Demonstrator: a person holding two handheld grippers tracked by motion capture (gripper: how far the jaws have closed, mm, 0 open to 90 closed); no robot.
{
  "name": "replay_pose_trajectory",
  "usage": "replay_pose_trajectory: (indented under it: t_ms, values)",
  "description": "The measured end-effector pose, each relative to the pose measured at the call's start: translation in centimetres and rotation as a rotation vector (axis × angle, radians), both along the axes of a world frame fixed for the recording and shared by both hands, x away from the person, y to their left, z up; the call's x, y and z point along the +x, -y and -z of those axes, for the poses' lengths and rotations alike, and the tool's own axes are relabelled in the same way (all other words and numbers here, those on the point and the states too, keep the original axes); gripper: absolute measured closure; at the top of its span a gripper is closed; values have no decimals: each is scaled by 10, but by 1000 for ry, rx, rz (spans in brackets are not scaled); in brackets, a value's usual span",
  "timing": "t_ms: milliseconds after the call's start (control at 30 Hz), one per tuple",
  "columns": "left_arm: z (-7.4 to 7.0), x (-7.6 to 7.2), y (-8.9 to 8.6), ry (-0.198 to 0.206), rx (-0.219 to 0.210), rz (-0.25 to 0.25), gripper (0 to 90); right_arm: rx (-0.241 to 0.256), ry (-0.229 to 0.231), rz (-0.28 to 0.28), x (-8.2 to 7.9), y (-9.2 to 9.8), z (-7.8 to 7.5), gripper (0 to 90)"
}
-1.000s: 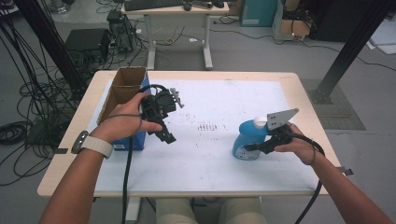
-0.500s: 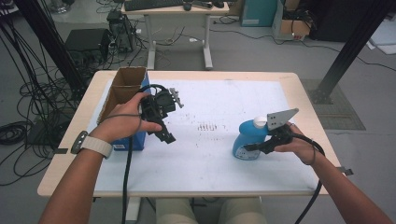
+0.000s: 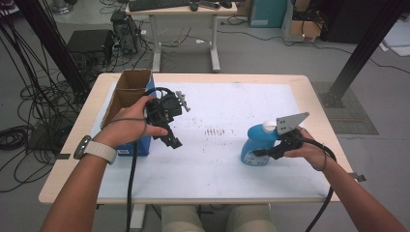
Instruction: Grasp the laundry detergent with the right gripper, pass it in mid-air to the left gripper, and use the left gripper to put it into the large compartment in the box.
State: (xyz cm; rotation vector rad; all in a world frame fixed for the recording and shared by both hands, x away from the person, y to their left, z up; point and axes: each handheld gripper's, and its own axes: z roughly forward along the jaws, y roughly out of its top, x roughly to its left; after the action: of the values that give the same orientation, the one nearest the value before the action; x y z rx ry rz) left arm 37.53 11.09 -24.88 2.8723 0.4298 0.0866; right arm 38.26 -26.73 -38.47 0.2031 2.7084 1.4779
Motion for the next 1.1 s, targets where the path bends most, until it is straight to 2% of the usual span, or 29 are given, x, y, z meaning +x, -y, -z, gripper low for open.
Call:
replay_pose_trajectory:
  t_ms: [1100]
  values:
    - [0, 1, 1, -3, 3, 5, 84, -6, -6, 0, 0, 0, 0, 436]
